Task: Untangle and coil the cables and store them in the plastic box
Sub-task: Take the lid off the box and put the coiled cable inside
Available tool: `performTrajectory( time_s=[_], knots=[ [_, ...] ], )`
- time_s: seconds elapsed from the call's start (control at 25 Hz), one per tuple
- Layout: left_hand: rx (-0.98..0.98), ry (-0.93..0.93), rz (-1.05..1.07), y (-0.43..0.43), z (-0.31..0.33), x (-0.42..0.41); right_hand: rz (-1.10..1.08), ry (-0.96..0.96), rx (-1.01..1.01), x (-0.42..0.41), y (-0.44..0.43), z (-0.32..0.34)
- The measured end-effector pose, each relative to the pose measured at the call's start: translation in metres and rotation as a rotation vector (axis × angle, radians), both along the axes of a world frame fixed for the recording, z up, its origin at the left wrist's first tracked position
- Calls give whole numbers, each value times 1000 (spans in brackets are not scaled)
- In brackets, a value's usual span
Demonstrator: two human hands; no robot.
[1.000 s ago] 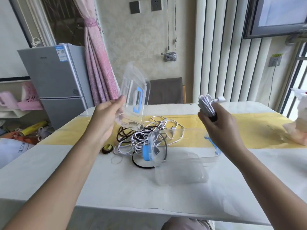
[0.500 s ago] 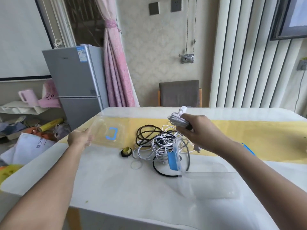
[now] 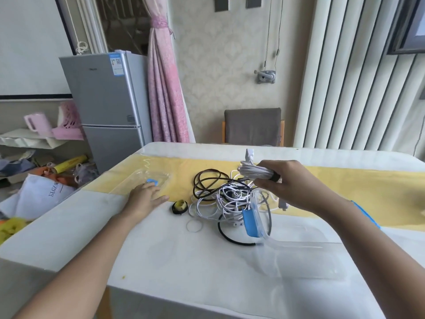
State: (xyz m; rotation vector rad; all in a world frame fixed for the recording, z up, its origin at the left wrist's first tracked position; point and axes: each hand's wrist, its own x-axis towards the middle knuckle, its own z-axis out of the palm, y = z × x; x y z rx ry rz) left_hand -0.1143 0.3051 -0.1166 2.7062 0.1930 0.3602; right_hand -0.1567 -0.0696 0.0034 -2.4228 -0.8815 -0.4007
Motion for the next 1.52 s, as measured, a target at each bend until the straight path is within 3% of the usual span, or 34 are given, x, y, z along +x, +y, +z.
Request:
performTrajectory(
  time_s=[0.08,0.16,0.32,0.4,0.52,0.64,0.8,0.92,1.0,1.12,1.32,1.52],
  knots=[
    [-70,-185,-36,-33,9,-8,13,39,4,-8,-10,10],
    [-200,-188,-120,-71,26,-21,52,131,-36,-19,-26,23],
    [-639,97,-366,-149,61,-58,16,204,-293,-31,-49,31],
    [-682,243,-459,-174,63,-66,-47,196,-457,-29,-52,16],
    [-513,309,-599,-191,59,-68,-48,263,-520,-28,-56,-13],
    [-461,300,-656,-194,56,-70,84,328,-412,-39,-62,-21],
    [-330,5,-571,-201,55,-59,158,496,-393,-56,-76,-14],
    [-179,-203,-485,-207,46,-32,97,370,-472,-59,-80,-19],
    [-150,-213,-477,-213,40,-13,19,303,-418,-55,-84,-17],
    [-273,-182,-428,-224,36,19,-135,222,-360,-32,-101,-6],
    [99,5,-195,-240,16,48,-317,72,-296,42,-133,11],
    [81,-182,-109,-244,-1,46,-403,111,-381,103,-146,-1]
  ],
)
